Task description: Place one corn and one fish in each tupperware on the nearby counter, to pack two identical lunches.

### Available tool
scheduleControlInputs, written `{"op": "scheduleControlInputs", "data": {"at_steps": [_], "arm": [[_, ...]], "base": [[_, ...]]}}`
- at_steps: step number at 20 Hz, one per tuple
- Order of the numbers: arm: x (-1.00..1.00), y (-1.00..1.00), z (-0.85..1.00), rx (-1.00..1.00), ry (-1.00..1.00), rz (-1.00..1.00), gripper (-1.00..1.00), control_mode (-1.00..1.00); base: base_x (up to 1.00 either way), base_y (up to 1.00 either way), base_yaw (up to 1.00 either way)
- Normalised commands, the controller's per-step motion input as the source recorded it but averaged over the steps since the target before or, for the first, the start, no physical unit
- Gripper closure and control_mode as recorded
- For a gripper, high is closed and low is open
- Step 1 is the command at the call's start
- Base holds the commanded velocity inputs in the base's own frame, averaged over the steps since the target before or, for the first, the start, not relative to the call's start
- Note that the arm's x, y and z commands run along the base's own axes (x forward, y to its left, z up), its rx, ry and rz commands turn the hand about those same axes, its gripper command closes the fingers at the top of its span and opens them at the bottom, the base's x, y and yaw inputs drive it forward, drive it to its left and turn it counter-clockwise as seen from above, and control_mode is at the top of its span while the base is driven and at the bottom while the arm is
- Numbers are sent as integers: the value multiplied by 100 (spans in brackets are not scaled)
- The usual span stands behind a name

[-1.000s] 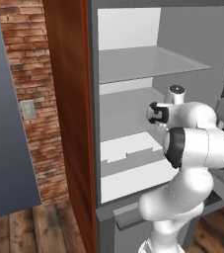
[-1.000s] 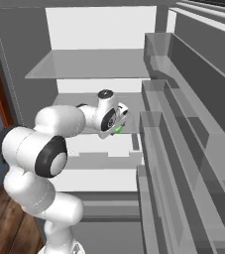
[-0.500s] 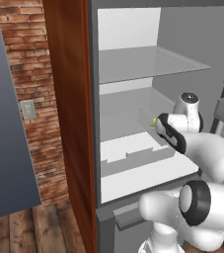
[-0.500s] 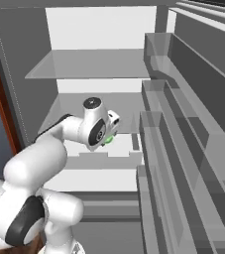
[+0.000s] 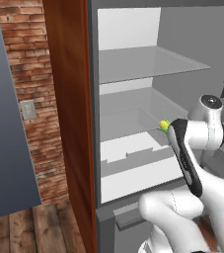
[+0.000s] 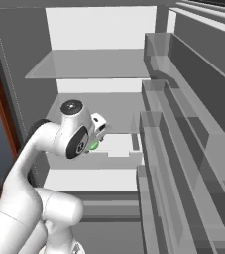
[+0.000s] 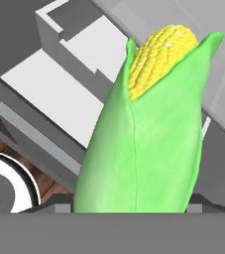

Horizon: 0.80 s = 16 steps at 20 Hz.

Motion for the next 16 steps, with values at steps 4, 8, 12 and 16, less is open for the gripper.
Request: {"op": "scheduleControlInputs", "data": {"at_steps": [4, 8, 12, 16], "arm": [[-100, 27, 66, 15, 0, -19, 100, -100], [-100, 31, 50, 9, -10, -21, 100, -100], [-99, 17, 43, 0, -14, 3, 100, -100], [-87, -1, 50, 0, -6, 11, 100, -100]], "base": [[0, 0, 0], [0, 0, 0], [0, 0, 0], [0, 0, 0]]}}
